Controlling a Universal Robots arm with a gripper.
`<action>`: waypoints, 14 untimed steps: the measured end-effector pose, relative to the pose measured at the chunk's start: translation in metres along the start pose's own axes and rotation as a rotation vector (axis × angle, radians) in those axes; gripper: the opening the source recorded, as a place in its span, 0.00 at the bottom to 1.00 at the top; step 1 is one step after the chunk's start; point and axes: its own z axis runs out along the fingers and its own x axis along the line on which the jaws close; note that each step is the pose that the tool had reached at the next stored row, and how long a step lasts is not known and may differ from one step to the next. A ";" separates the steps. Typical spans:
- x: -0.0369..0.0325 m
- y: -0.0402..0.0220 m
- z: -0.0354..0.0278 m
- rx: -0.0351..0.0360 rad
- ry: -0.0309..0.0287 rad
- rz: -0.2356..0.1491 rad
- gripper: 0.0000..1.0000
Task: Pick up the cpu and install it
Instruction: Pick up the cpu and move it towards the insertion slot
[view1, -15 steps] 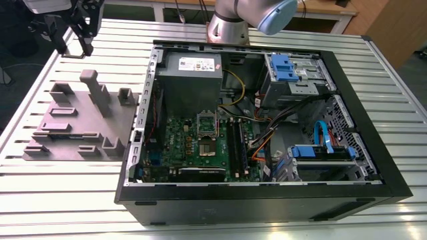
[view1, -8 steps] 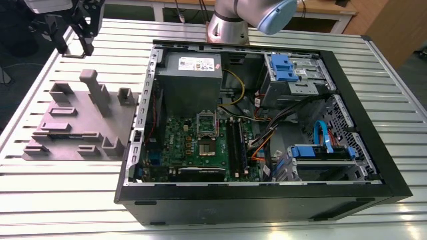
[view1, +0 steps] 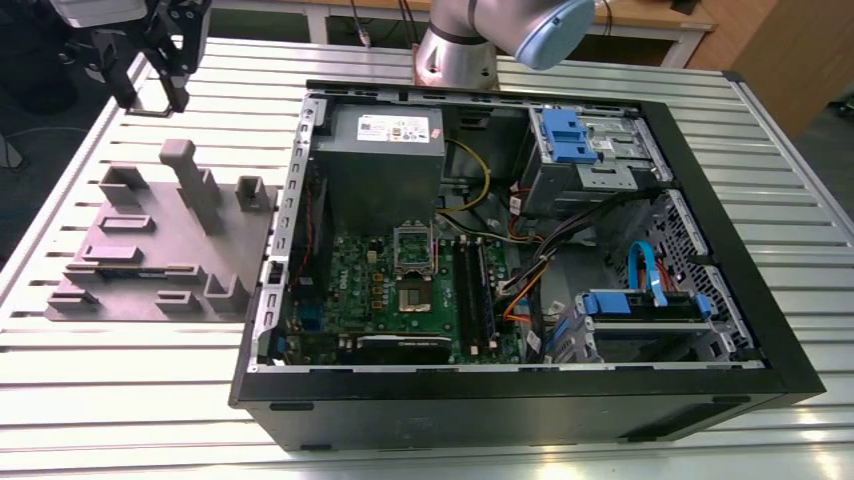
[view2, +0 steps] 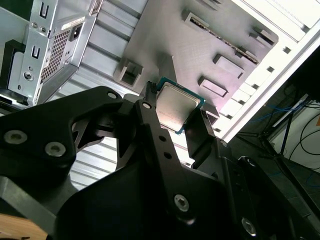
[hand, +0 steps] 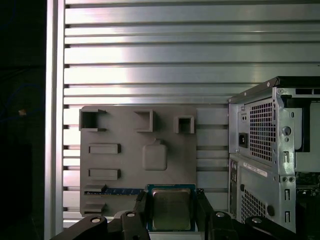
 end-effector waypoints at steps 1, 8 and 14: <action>-0.0001 0.0000 0.0000 0.0000 0.0000 0.000 0.47; -0.0013 0.0000 0.0000 0.0000 0.0000 0.000 0.47; -0.0021 0.0000 0.0000 -0.0001 -0.0001 0.000 0.47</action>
